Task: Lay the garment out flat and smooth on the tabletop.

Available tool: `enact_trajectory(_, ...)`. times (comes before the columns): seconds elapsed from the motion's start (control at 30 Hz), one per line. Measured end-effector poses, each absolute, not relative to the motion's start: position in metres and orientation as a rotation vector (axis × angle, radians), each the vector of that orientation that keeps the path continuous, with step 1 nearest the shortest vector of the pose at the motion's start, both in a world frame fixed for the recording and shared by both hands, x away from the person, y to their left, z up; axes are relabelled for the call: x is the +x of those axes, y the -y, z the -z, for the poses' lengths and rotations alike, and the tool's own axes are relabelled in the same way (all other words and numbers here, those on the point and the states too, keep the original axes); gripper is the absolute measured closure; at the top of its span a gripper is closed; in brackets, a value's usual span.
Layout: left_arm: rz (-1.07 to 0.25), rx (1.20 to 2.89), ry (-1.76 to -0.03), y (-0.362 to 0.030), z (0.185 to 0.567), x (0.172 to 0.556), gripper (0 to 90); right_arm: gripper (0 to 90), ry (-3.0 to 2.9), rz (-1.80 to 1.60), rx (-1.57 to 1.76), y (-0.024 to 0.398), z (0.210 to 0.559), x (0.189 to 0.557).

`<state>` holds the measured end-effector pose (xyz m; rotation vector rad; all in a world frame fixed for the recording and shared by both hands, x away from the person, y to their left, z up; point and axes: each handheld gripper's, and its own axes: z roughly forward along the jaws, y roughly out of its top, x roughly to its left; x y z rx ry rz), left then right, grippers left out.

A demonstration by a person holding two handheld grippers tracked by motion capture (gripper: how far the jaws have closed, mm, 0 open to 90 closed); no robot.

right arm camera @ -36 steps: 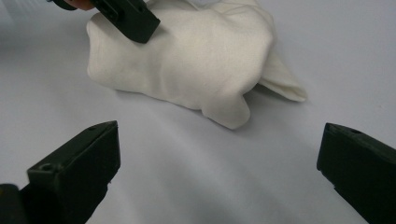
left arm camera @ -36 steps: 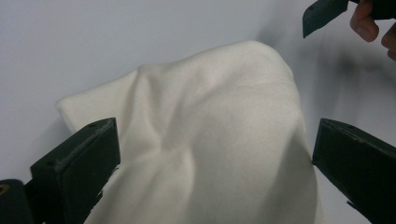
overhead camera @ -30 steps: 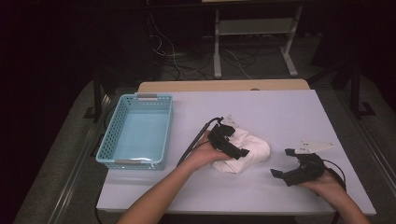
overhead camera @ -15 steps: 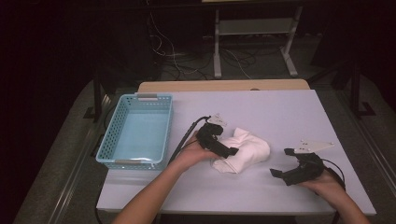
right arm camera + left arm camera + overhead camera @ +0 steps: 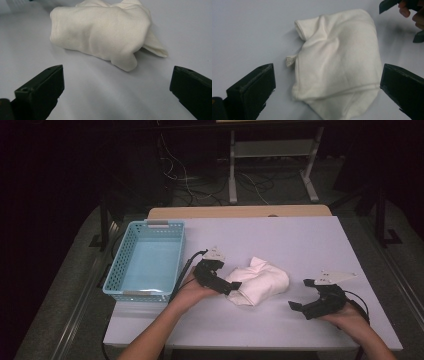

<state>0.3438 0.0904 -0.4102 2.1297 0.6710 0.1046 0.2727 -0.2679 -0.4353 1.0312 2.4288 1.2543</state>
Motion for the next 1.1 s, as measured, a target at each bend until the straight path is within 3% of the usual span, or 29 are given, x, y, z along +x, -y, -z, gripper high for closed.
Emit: enact_trajectory(1.1,-0.133,2.104,-0.676,-0.13,0.426,0.293,0.0,0.0,-2.433,-1.266,1.077,0.267,0.432,0.272)
